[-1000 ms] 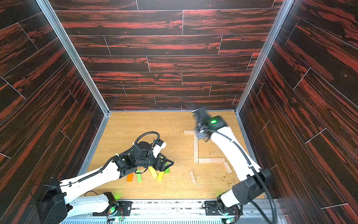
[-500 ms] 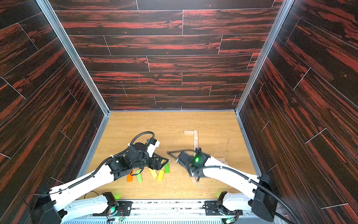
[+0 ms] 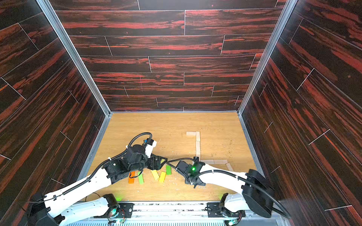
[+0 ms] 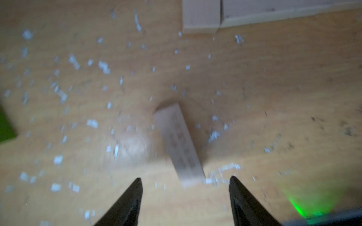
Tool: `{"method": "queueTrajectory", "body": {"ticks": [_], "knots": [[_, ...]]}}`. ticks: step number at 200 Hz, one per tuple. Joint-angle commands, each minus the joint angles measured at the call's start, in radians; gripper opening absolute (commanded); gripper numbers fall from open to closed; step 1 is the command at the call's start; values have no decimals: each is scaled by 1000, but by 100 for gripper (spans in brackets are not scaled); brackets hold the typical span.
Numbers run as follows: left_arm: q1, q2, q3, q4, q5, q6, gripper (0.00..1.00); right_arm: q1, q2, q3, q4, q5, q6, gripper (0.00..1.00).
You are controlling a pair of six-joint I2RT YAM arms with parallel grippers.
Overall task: Assemble a giraffe with building blocks
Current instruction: Assemble the building block at the center of the board.
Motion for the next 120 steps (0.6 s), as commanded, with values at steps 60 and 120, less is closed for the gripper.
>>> {"method": "queueTrajectory", "body": {"ticks": [60,120], "knots": [[-5,-1,35,-39,-21,-4,87,-49,128,-42,150,-67,-57,63],[-6,11,40,-35,-19,7,87,-117,98,-69,126,-62,-41,25]]}}
